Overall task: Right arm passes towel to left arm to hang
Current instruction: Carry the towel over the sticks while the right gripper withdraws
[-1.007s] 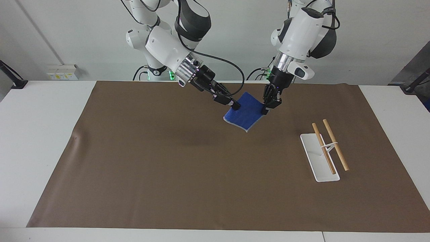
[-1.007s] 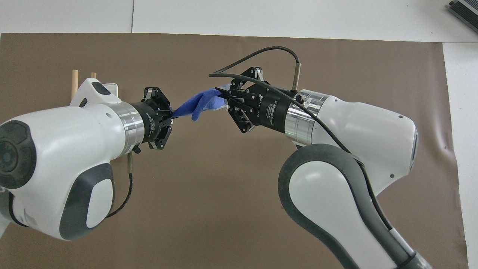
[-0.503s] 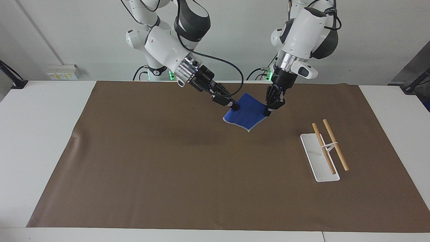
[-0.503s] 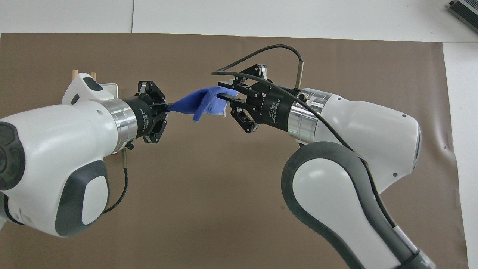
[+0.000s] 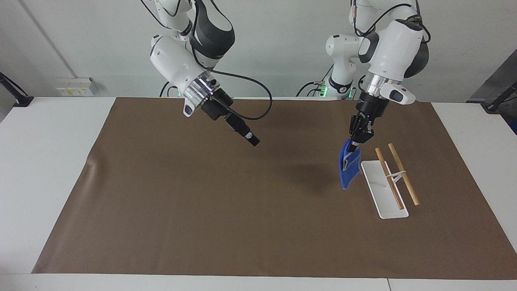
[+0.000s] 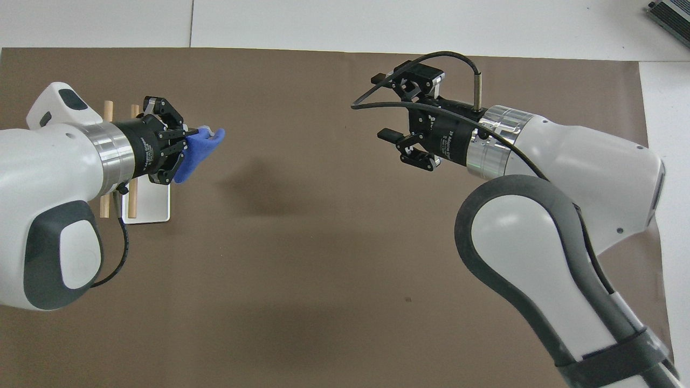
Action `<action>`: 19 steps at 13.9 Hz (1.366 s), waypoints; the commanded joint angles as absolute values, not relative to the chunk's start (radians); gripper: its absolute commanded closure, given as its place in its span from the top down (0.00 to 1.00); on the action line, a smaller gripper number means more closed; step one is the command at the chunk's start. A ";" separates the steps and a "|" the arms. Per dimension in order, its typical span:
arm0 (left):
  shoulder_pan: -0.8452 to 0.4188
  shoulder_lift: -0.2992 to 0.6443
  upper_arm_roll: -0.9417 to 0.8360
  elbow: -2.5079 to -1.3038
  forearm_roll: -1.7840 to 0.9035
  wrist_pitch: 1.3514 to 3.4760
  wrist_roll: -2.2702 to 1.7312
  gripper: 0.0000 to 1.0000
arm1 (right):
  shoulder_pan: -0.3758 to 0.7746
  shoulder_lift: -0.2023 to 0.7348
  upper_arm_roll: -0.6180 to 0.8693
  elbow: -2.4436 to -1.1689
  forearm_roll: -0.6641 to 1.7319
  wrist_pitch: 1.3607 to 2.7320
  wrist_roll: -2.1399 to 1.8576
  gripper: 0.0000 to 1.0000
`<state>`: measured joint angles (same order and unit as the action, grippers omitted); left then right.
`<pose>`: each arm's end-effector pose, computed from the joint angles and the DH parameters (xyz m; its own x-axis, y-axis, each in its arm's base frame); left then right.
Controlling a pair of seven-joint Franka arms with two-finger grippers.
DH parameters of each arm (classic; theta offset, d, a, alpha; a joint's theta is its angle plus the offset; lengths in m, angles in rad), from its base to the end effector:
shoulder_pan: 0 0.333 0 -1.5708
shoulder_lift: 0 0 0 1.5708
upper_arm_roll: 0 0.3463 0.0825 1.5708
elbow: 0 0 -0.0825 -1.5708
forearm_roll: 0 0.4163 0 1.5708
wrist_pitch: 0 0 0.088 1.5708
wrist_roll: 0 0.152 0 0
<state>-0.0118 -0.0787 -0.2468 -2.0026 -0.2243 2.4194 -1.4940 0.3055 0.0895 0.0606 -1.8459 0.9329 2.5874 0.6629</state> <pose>0.6011 -0.1703 0.5254 0.2422 0.9579 -0.1540 0.8697 -0.1440 0.4721 0.6473 0.2513 0.5338 0.6535 -0.7173 -0.2417 -0.5810 -0.2706 -0.7676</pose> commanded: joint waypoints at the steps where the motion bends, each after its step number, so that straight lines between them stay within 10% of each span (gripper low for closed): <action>1: -0.005 -0.084 -0.178 -2.055 -0.242 2.428 -1.370 0.00 | 0.232 0.084 0.069 -1.867 0.687 2.522 0.523 1.00; 8: 0.017 -0.089 -0.058 -2.083 -0.082 2.370 -1.287 0.00 | 0.135 0.081 0.066 -1.790 -0.042 2.191 0.367 1.00; 19: 0.018 -0.037 0.008 -1.938 0.344 2.302 -1.153 0.00 | 0.038 -0.052 0.051 -1.628 -0.040 1.674 0.373 1.00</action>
<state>0.0185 -0.0663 -0.0127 -1.9865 0.3195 2.3152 -1.2363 0.0580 -0.0337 0.0554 -1.6301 -0.0426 1.7192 0.3876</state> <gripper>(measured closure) 0.982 0.000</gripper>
